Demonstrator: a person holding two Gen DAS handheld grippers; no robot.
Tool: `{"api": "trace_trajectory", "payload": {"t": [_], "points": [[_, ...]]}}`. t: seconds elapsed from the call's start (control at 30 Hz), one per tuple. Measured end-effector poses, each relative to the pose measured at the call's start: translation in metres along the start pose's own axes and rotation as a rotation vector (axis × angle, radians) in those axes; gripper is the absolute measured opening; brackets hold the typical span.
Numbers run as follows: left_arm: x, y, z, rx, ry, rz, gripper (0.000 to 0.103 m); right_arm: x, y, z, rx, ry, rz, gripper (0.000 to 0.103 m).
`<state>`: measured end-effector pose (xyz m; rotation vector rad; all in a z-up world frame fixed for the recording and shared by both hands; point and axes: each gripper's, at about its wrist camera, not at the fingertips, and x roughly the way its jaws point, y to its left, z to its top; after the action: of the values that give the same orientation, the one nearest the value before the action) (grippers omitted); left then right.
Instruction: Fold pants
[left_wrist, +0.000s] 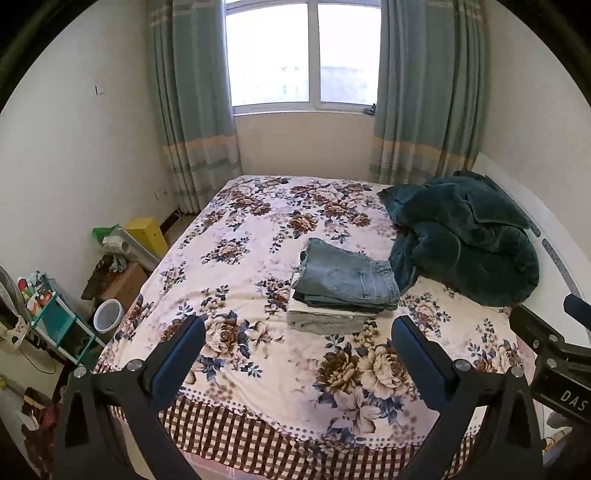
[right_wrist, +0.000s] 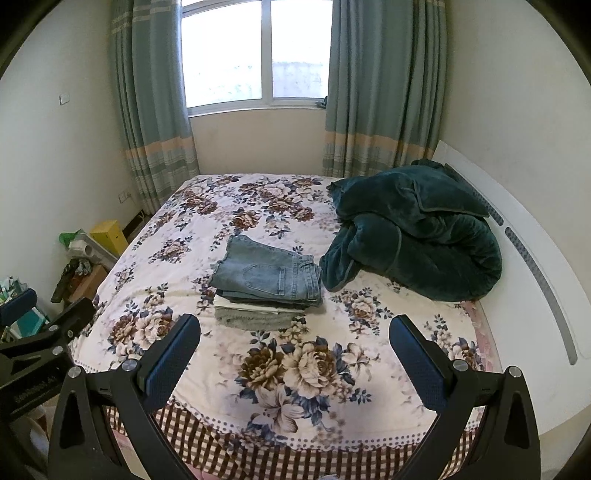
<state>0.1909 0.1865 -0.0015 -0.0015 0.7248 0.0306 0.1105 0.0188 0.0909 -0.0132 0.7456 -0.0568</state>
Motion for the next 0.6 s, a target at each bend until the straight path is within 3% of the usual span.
{"api": "trace_trajectory", "payload": {"t": [0.6], "points": [[-0.0033,-0.0006,0.01,-0.004,-0.024,0.019,0.103,0.0022,-0.004,-0.0011,0.001,0.0,-0.001,0.103]]}}
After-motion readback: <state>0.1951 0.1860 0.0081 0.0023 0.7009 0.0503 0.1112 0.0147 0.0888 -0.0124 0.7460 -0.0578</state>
